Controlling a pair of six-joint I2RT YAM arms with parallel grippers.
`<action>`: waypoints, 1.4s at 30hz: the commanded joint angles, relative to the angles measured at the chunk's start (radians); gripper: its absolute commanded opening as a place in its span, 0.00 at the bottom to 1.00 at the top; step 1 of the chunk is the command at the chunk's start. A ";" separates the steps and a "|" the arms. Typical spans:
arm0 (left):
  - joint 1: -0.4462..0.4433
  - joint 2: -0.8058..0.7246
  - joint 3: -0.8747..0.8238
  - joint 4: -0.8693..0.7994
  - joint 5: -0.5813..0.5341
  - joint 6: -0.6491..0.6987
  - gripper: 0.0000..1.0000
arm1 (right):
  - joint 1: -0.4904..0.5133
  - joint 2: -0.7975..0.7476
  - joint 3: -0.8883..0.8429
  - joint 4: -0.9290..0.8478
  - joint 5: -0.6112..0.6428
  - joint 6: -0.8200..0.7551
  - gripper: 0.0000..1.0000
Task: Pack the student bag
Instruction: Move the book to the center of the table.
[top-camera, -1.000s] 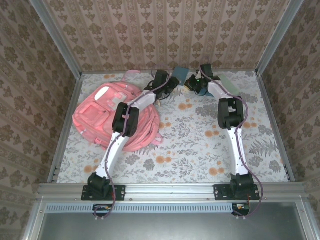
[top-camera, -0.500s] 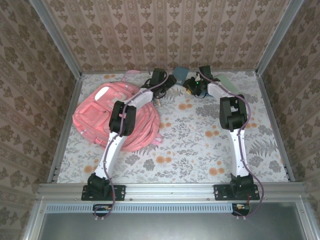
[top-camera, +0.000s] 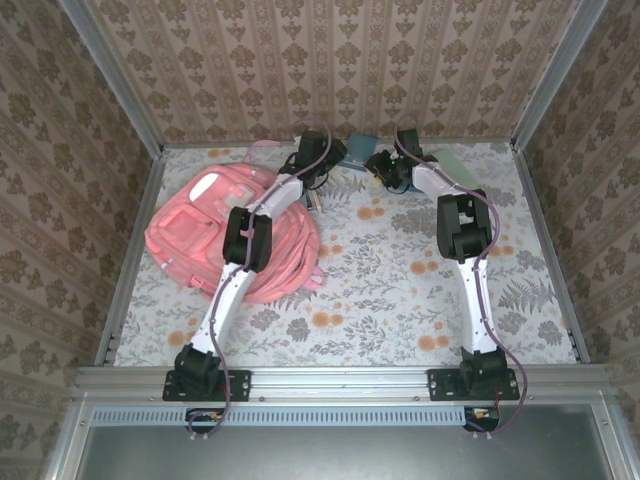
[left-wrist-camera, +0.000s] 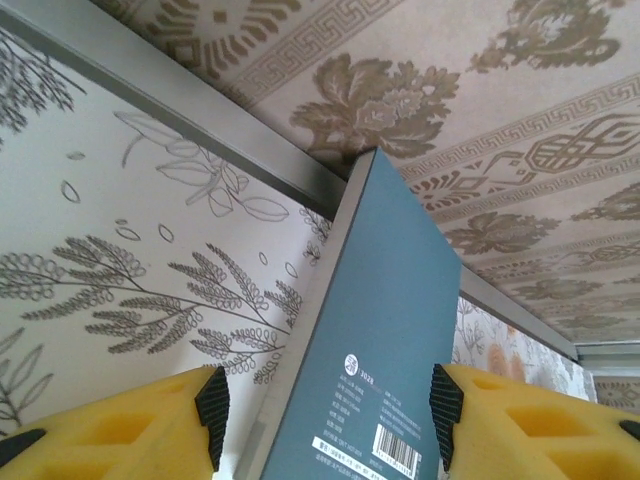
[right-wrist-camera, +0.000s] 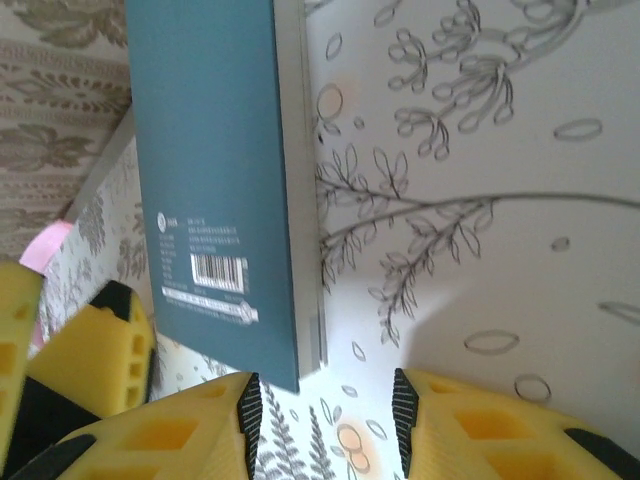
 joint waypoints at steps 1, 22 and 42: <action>0.004 0.045 0.014 -0.020 0.082 -0.047 0.56 | 0.008 0.059 0.062 -0.034 0.049 0.010 0.43; -0.018 0.051 -0.012 -0.058 0.295 -0.059 0.50 | 0.023 0.163 0.220 -0.041 -0.113 0.040 0.21; -0.044 -0.178 -0.348 0.042 0.309 -0.040 0.47 | 0.025 -0.081 -0.136 0.109 -0.240 -0.004 0.00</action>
